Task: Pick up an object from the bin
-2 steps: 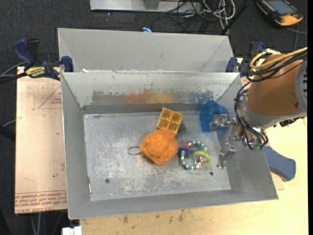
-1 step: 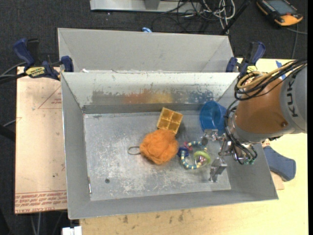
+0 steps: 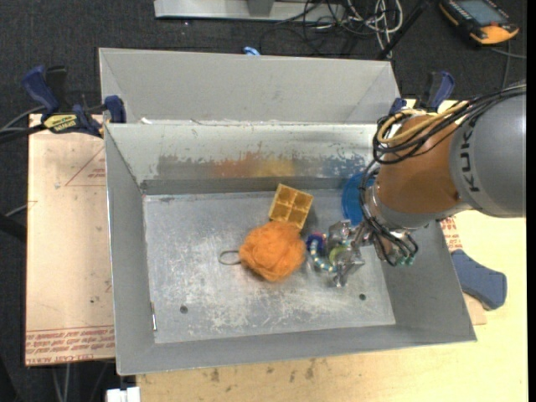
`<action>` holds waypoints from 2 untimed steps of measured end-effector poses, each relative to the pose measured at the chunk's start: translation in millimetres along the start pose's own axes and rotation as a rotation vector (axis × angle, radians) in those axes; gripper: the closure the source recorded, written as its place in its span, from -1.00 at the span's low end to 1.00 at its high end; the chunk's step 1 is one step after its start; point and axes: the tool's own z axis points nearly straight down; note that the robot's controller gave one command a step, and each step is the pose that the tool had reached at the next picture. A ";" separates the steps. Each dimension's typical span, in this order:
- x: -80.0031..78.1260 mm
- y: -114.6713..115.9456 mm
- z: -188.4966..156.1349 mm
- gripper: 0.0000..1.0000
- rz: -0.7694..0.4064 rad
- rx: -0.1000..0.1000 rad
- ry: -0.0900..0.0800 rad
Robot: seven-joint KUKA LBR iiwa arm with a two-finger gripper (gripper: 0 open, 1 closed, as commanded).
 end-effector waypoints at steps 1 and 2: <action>0.0 0.0 0.0 1.00 0.000 0.000 0.000; 1.7 -29.2 -116.6 1.00 -0.006 0.001 0.002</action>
Offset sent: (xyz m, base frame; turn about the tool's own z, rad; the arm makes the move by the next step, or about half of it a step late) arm -0.0002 -0.0291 0.1168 -0.0086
